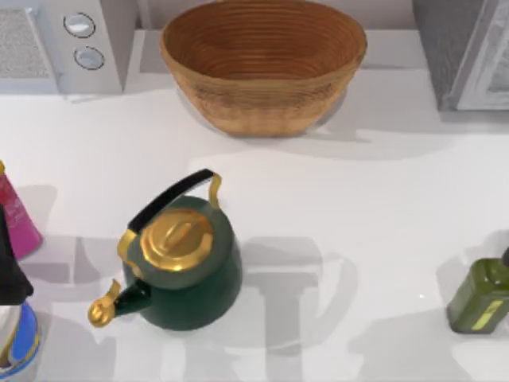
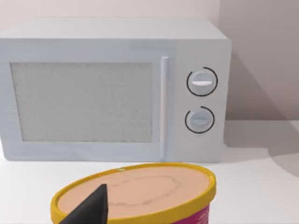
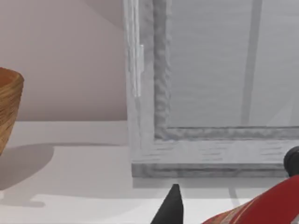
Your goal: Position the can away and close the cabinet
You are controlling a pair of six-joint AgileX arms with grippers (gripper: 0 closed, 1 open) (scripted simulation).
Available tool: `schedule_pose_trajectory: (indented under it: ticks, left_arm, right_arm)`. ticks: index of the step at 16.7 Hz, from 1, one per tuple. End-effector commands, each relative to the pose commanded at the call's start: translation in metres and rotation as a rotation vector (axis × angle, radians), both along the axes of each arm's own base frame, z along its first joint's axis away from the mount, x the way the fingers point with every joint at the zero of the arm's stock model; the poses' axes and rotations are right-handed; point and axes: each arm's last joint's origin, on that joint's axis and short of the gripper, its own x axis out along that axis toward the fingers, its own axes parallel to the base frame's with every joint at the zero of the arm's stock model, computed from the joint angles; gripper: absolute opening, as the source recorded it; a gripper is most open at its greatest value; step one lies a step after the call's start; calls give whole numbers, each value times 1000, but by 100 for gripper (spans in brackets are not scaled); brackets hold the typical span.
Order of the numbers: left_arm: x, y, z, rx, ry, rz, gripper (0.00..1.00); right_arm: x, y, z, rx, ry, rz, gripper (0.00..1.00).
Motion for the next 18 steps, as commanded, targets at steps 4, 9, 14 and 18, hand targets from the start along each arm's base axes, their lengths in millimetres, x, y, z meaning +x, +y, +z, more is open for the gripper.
schedule_pose_trajectory:
  ticks: [4,9,14,18]
  left_arm:
    - [0,0,0,0,0,0,100]
    - [0,0,0,0,0,0,100]
    - [0,0,0,0,0,0,100]
    - [0,0,0,0,0,0,100]
  right_arm:
    - [0,-1,-7,-9,2,0,0]
    - [0,0,2,-7,4,6,0]
    - [5,3,72,-16,-33,19,0]
    - [22,6,158,-22,-68,13,0]
